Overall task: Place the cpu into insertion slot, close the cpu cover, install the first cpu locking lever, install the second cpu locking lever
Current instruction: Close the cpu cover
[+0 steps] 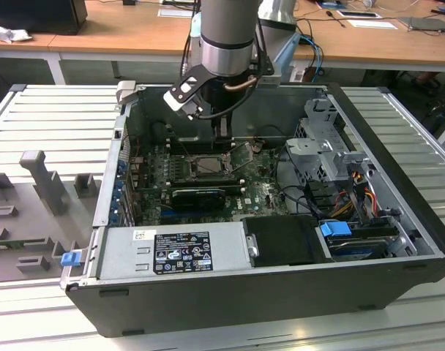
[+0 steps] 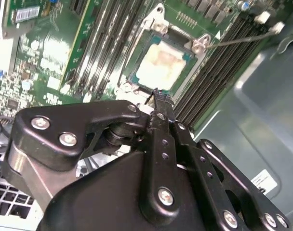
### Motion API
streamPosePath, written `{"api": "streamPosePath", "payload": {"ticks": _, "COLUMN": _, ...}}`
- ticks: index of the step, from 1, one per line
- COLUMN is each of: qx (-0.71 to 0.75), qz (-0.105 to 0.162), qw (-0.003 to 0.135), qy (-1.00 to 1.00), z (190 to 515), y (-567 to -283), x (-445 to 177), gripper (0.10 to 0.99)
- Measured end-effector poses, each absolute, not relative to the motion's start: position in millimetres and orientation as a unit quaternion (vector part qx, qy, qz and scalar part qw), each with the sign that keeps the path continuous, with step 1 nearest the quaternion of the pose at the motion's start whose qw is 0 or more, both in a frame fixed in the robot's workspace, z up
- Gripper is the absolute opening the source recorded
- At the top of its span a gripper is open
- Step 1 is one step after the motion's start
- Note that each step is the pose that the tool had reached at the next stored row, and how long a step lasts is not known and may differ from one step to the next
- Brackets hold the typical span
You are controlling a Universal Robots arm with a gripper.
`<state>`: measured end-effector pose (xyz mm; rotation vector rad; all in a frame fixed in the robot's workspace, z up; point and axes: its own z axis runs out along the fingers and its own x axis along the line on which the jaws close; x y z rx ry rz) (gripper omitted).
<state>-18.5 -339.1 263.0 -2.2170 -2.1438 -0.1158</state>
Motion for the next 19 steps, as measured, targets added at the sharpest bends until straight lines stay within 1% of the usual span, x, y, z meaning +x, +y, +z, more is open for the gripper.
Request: {"api": "streamPosePath", "payload": {"ticks": 19, "qx": -0.699, "qz": -0.036, "qw": 0.028, "qy": -0.713, "z": 258, "y": -336, "x": 44, "gripper": 0.106}}
